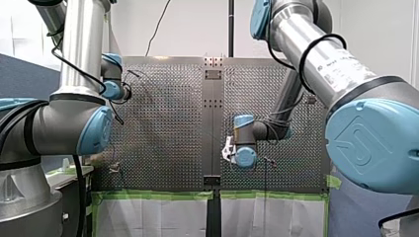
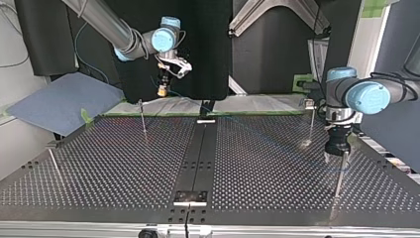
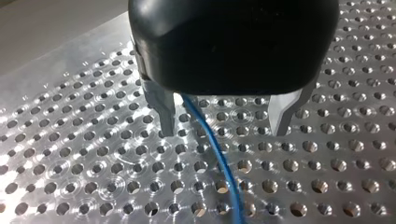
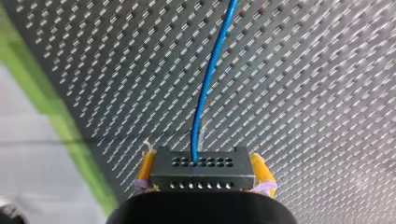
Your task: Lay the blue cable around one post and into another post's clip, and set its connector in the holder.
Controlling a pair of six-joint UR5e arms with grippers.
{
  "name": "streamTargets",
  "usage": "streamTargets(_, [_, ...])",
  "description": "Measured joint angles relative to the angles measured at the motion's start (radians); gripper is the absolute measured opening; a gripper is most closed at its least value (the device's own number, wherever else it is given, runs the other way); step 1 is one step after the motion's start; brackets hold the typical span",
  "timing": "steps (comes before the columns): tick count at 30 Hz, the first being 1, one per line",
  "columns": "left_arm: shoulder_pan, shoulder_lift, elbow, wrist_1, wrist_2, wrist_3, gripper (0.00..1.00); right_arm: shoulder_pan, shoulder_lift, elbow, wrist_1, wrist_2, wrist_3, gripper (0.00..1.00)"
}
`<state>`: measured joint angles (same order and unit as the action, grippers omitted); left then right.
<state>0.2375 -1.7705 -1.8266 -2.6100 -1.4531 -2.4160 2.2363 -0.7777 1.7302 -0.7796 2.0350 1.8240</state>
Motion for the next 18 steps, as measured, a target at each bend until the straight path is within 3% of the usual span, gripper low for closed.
streamTargets(8, [0.004,0.000,0.000,-0.001,0.000,0.000,0.99,-0.012,0.068,0.068,-0.068,0.056,0.058,0.00])
streamTargets(13, [0.005,0.000,0.000,-0.002,0.001,0.001,0.99,-0.045,0.115,0.115,-0.115,0.045,0.063,0.00])
streamTargets(18, [0.006,0.000,0.000,-0.002,0.001,0.002,0.99,-0.082,0.153,0.153,-0.153,0.013,0.050,0.00])
